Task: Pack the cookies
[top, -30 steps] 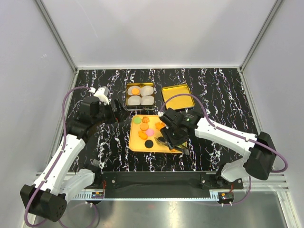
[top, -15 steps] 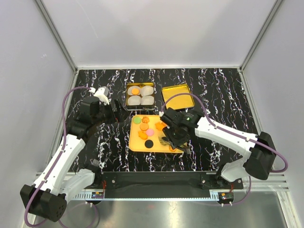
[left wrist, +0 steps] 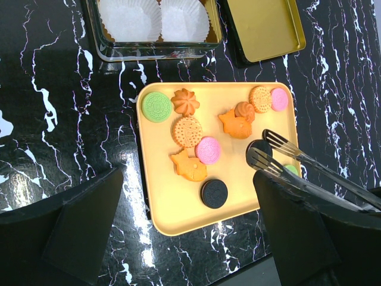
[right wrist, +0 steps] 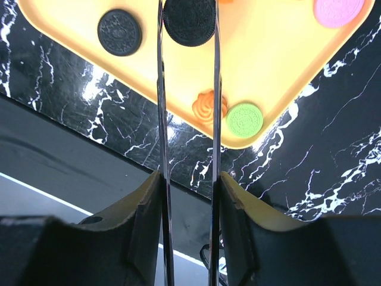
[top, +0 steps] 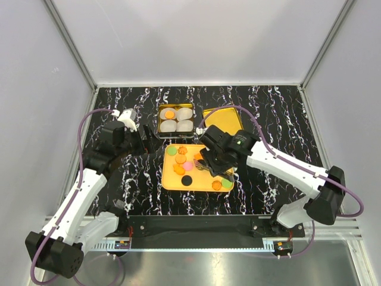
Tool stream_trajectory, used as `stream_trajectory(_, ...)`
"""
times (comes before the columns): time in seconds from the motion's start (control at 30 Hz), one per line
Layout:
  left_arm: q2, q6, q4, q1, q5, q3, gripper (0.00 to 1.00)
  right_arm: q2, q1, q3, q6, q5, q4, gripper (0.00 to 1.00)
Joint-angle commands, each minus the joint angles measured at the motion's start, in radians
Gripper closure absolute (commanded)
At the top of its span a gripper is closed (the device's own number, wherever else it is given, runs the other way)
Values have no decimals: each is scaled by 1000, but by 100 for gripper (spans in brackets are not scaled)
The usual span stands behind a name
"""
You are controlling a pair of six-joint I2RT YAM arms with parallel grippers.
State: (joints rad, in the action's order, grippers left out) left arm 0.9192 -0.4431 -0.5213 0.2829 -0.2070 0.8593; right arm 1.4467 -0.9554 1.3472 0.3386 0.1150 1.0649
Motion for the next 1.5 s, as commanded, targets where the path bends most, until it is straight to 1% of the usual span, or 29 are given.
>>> stream_trajectory(0.0,-9,-3,50,-5,-28,-5,1,23,12,81,-26,34,-6,55)
stream_trajectory(0.17,-13,-3,52,-5,-28,-5,1,67,78,194,-68,20,-54,55)
stream_trajectory(0.37,-13,-2,53,-5,-35,-5,1,184,176,354,-108,0,-128,55)
stream_trajectory(0.57,-6,-3,56,-5,-43,-5,1,358,268,498,-141,6,-207,55)
stream_trajectory(0.77,-10,-2,56,-7,-37,-6,1,544,288,648,-162,8,-289,56)
stream_trajectory(0.83,-10,-3,55,-8,-38,-5,1,595,290,662,-162,8,-333,56)
stream_trajectory(0.9,-11,-3,53,-8,-31,-5,1,648,290,690,-159,18,-342,56)
stream_trajectory(0.97,-17,-3,53,-8,-28,-6,1,679,290,705,-156,37,-345,56)
stream_trajectory(1.0,-17,-3,53,-8,-29,-6,1,691,290,699,-153,41,-376,56)
stream_trajectory(1.2,-11,-3,53,-8,-32,-8,1,730,290,701,-148,89,-436,55)
stream_trajectory(1.47,-10,-3,53,-8,-31,-8,1,762,290,739,-145,87,-401,49)
